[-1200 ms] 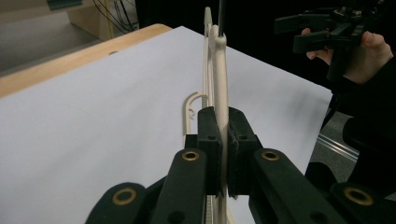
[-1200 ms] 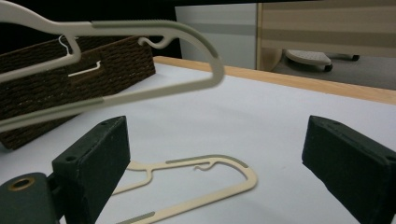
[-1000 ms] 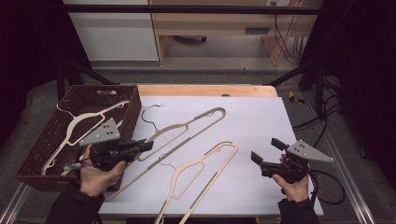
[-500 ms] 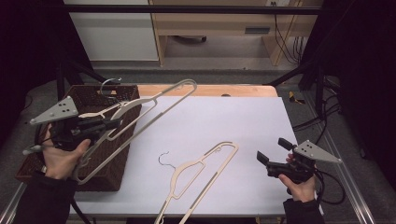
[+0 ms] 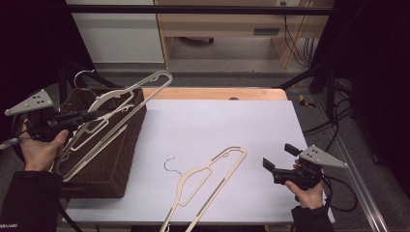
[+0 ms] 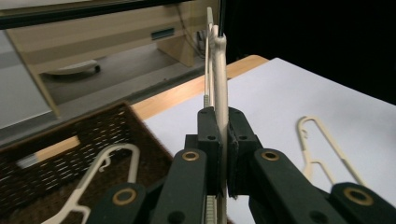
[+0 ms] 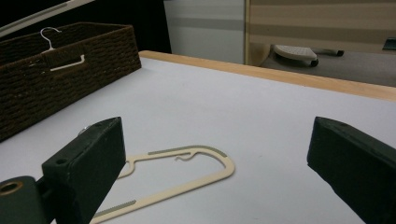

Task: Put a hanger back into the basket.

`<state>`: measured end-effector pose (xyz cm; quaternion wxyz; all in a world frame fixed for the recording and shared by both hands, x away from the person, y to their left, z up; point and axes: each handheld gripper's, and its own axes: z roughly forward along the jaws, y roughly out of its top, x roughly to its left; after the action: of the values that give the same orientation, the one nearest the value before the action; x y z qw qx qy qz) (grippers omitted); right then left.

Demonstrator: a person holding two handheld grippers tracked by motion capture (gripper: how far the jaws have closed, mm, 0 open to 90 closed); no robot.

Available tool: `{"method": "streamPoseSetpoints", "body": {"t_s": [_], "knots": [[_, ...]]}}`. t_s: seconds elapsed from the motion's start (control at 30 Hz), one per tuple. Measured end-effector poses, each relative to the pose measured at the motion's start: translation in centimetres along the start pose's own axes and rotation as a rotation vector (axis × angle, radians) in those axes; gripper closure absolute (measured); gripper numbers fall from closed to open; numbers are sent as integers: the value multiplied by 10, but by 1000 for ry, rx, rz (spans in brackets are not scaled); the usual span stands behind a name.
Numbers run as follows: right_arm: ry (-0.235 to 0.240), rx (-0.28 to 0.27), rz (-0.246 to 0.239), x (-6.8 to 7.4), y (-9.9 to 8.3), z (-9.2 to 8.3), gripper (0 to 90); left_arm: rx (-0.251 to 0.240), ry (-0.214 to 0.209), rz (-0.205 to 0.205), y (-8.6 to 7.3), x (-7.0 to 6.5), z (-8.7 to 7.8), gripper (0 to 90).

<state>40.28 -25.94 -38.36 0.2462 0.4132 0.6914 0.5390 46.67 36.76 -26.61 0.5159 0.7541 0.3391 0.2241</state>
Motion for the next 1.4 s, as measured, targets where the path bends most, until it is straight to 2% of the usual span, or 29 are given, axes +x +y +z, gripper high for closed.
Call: {"method": "streamPoseSetpoints", "body": {"t_s": [0.33, 0.53, 0.63, 0.67, 0.8, 0.9, 1.03, 1.17, 1.27, 1.4], "knots": [[3, 13, -3, 0, -1, 3, 48, 22, 79, -30, -11, 39, -12, 861], [5, 14, -4, 2, -1, 4, 47, 71, 107, -43, -23, 54, -11, 861], [3, 13, -5, 1, -1, 4, 48, 75, 105, -57, -31, 60, -10, 861], [0, 13, -4, 0, -1, 4, 49, 86, 105, -67, -38, 66, -10, 860], [0, 16, -5, 1, -1, 4, 49, 128, 113, -67, -49, 70, -9, 861], [3, 20, -4, 1, -2, 5, 49, 123, 103, -75, -57, 74, -12, 861], [-5, 33, -1, 1, -3, 7, 50, 143, 97, -79, -66, 78, -16, 861], [-2, 32, 1, 1, -3, 8, 50, 162, 109, -86, -75, 82, -20, 862], [0, 32, -1, 2, -4, 8, 50, 160, 113, -86, -76, 82, -21, 862], [2, 34, -1, 2, -4, 9, 50, 197, 130, -81, -75, 82, -15, 862]]}}
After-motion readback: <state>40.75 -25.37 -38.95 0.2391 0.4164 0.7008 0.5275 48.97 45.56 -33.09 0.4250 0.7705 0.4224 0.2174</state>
